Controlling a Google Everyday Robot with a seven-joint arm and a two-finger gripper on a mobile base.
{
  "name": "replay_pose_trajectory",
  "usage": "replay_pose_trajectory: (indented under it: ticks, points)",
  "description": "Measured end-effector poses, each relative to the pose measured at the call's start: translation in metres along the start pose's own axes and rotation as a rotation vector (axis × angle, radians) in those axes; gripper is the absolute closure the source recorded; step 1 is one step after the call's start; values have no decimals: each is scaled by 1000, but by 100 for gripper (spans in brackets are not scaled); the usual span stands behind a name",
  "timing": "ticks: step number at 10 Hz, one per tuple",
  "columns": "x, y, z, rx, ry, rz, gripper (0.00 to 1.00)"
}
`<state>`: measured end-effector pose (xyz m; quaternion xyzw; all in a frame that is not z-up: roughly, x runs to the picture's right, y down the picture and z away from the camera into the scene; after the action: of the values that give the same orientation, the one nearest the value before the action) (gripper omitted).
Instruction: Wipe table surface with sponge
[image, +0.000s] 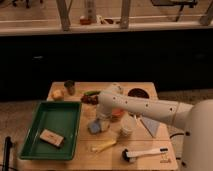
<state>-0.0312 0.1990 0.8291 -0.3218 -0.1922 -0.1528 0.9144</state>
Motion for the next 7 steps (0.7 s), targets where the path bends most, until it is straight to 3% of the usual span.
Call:
replay_pose_trajectory:
  ticks: [7]
  points:
    - [-3, 1, -1, 3, -29, -7, 100]
